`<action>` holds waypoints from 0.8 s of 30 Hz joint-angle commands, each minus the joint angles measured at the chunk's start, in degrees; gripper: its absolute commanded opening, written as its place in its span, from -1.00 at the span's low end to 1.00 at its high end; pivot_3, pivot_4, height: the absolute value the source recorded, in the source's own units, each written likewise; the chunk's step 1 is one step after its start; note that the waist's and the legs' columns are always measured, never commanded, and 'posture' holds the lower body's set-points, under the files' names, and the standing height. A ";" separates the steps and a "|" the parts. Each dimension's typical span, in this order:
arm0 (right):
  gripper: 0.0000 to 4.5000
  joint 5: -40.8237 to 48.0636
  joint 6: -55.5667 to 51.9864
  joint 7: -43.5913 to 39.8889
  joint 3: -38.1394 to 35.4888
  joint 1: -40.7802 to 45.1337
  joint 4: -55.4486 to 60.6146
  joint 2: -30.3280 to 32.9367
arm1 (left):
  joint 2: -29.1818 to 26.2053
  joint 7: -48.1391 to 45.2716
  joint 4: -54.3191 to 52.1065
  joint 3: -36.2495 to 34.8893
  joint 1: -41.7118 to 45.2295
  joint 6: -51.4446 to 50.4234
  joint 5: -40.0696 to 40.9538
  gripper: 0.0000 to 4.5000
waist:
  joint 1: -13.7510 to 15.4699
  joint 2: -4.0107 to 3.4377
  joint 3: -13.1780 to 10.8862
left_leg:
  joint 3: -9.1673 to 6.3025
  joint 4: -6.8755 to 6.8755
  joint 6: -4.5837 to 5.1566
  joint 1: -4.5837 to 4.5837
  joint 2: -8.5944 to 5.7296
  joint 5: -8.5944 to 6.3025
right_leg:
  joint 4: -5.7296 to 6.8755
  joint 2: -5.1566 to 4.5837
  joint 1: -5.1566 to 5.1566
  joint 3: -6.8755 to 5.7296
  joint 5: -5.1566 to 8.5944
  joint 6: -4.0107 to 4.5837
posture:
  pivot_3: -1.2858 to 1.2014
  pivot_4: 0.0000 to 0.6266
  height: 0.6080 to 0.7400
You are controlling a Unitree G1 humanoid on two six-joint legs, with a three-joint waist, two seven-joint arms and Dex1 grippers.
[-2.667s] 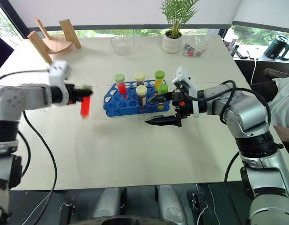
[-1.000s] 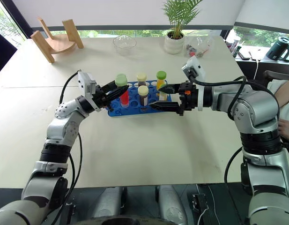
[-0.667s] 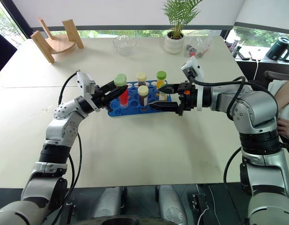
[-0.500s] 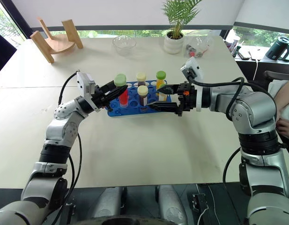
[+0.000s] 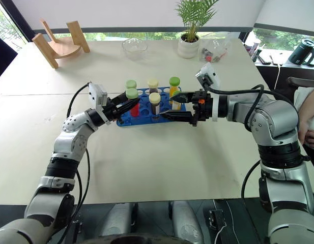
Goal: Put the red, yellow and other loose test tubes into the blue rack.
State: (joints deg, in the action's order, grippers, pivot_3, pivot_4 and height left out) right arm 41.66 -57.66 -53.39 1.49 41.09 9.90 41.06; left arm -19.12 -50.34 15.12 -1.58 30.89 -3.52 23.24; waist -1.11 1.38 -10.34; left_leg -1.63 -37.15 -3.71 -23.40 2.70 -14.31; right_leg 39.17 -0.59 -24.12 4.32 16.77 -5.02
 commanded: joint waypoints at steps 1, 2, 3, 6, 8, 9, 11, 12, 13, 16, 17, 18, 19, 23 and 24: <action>1.00 1.21 -0.01 -0.10 -1.81 -0.02 1.80 -0.07 | -1.31 0.25 -3.74 -2.30 -0.53 -0.54 1.24 0.64 | 0.03 0.00 0.00 | 0.00 0.00 0.00 0.00 0.00 0.00 | -0.01 0.00 0.00 0.00 0.00 0.00 | 0.03 -0.52 1.00; 1.00 1.10 0.39 -0.58 -1.68 -0.80 1.96 0.28 | -3.35 1.04 -6.59 -3.01 -2.11 -3.66 1.62 0.90 | 0.03 0.00 0.00 | 0.00 0.00 0.00 0.00 0.00 0.00 | -0.01 -0.01 0.00 0.00 0.00 0.00 | 0.03 -0.52 1.00; 1.00 1.00 0.69 -0.92 -1.59 -1.38 2.09 0.54 | -4.80 1.59 -8.72 -3.51 -3.28 -6.04 1.91 0.95 | -0.10 0.02 -0.01 | 0.00 0.00 0.00 0.00 0.00 0.00 | -0.01 -0.01 0.00 0.00 0.00 0.00 | 0.03 -0.52 1.00; 1.00 -0.13 2.43 -3.74 -1.43 -3.91 1.88 3.24 | -12.87 1.10 -20.40 -6.54 -10.57 -17.28 6.14 0.95 | -0.62 0.00 -0.02 | 0.00 0.04 0.10 0.00 0.03 -0.05 | -0.03 0.02 -0.03 0.01 0.01 0.01 | 0.03 -0.52 1.00; 1.00 -1.61 4.25 -7.23 -0.58 -7.66 2.74 7.10 | -18.58 0.22 -26.97 -8.98 -16.56 -22.99 8.49 0.95 | -0.90 -0.05 -0.05 | 0.01 0.09 0.21 -0.02 0.06 -0.12 | -0.06 0.01 -0.04 0.01 0.03 0.02 | 0.03 -0.52 1.00; 1.00 -2.16 5.10 -9.14 -0.11 -9.79 3.37 9.14 | -21.33 -0.57 -29.85 -10.28 -19.79 -25.61 9.66 0.95 | -0.85 -0.03 -0.07 | 0.00 0.09 0.23 -0.02 0.06 -0.13 | -0.08 0.00 -0.04 0.01 0.03 0.02 | 0.03 -0.52 1.00; 1.00 -2.70 6.61 -12.77 0.60 -14.16 4.78 12.69 | -25.74 -2.08 -35.77 -13.14 -27.06 -30.59 12.71 0.95 | -0.85 -0.04 -0.09 | 0.00 0.08 0.25 -0.02 0.04 -0.14 | -0.16 -0.05 0.01 -0.01 0.04 0.02 | 0.03 -0.52 1.00; 1.00 -2.94 7.21 -14.57 1.01 -16.51 5.55 14.40 | -27.53 -2.92 -38.95 -14.67 -31.39 -33.03 14.39 0.95 | -0.99 -0.01 -0.11 | 0.04 0.07 0.24 -0.03 0.03 -0.14 | -0.16 -0.06 0.00 0.00 0.04 0.01 | 0.03 -0.52 1.00; 1.00 -3.38 8.11 -16.24 1.49 -18.86 6.33 15.94 | -28.96 -3.51 -41.84 -16.12 -35.83 -34.72 15.43 0.95 | -1.17 -0.02 -0.11 | 0.06 0.07 0.24 -0.03 0.04 -0.15 | -0.19 -0.07 0.00 0.01 0.04 0.02 | 0.03 -0.52 1.00; 1.00 -4.77 10.52 -18.17 2.55 -22.60 6.91 17.50 | -31.08 -5.10 -47.32 -18.55 -47.65 -35.73 15.29 0.95 | -1.51 -0.04 -0.14 | 0.11 0.07 0.33 0.06 0.07 -0.20 | -0.26 -0.08 0.09 0.04 0.06 0.04 | 0.03 -0.52 1.00; 1.00 -5.04 10.89 -18.29 2.68 -22.83 6.74 17.21 | -31.07 -5.20 -48.07 -18.94 -49.88 -35.60 15.17 0.95 | -1.49 -0.10 -0.18 | 0.13 0.06 0.33 0.09 0.10 -0.20 | -0.26 -0.03 0.09 0.06 0.15 0.19 | 0.03 -0.52 1.00; 1.00 -5.21 11.07 -18.34 2.91 -22.77 6.50 16.68 | -30.81 -5.06 -48.21 -19.16 -51.21 -35.18 14.84 0.95 | -1.44 -0.14 -0.21 | 0.14 0.05 0.33 0.12 0.10 -0.19 | -0.26 -0.02 0.09 0.08 0.16 0.22 | 0.03 -0.52 1.00; 1.00 -5.38 11.20 -18.33 3.19 -22.59 6.28 16.17 | -30.59 -4.91 -48.19 -19.37 -51.88 -35.00 14.86 0.95 | -1.43 -0.13 -0.21 | 0.14 0.04 0.33 0.13 0.10 -0.19 | -0.26 0.00 0.08 0.08 0.15 0.30 | 0.03 -0.52 1.00; 1.00 -5.95 11.48 -17.92 4.35 -21.73 5.95 14.66 | -30.07 -4.40 -48.16 -20.15 -51.79 -35.18 15.76 0.95 | -1.25 -0.11 -0.21 | 0.12 -0.10 0.29 0.21 0.10 -0.15 | -0.26 0.01 0.17 0.08 0.17 0.34 | 0.03 -0.52 1.00; 1.00 -5.99 11.48 -17.89 4.53 -21.50 5.91 14.28 | -29.92 -4.20 -48.27 -20.40 -51.69 -35.23 16.01 0.95 | -1.28 -0.10 -0.21 | 0.15 -0.11 0.29 0.20 0.10 -0.15 | -0.26 0.00 0.17 0.10 0.16 0.36 | 0.03 -0.52 1.00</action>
State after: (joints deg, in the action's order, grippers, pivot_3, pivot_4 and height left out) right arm 35.60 -46.96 -71.17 6.15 18.65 14.82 55.69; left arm -49.20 -54.73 -31.67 -19.76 -21.18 -39.34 38.19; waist -2.40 1.28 -10.55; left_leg -1.44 -37.25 -3.43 -23.20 2.80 -14.46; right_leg 38.90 -0.60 -23.96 4.45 16.89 -4.59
